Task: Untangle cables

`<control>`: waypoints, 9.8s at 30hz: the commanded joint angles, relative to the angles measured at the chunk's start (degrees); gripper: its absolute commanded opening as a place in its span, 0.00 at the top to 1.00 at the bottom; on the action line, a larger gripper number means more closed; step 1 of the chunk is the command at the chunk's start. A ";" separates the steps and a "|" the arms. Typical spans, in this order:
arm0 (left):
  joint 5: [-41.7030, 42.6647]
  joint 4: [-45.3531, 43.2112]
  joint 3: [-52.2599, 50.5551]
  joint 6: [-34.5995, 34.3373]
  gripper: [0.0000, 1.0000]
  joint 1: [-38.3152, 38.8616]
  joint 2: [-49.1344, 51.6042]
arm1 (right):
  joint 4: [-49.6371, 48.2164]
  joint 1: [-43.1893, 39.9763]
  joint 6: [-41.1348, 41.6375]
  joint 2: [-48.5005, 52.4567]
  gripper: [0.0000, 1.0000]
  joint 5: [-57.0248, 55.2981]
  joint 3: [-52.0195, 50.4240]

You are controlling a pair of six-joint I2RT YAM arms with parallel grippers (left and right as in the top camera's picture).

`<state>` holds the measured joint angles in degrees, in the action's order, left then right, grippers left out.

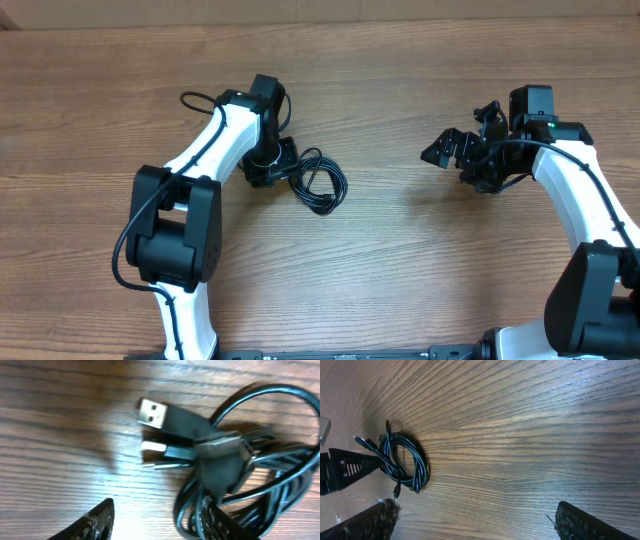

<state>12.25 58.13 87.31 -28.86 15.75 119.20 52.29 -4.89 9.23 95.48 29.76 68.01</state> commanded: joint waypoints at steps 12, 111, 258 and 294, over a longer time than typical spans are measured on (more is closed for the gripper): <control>5.14 1.25 -0.66 0.72 0.39 1.55 1.14 | -0.22 -0.28 -0.04 -0.04 0.00 -0.24 -0.17; -0.59 -10.86 -4.74 4.48 0.89 6.14 1.44 | -26.67 36.09 30.01 0.02 0.51 -9.40 -12.85; 38.75 -4.66 -3.91 47.52 0.96 0.35 1.44 | -42.03 20.17 28.13 -3.43 0.96 -10.82 -21.35; 9.18 -7.19 -3.91 25.81 0.96 0.39 1.44 | -23.39 31.06 31.67 -13.11 0.64 -40.98 -12.90</control>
<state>24.18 50.83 82.96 -2.66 16.14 119.94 30.28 28.45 40.51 82.43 -9.56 54.02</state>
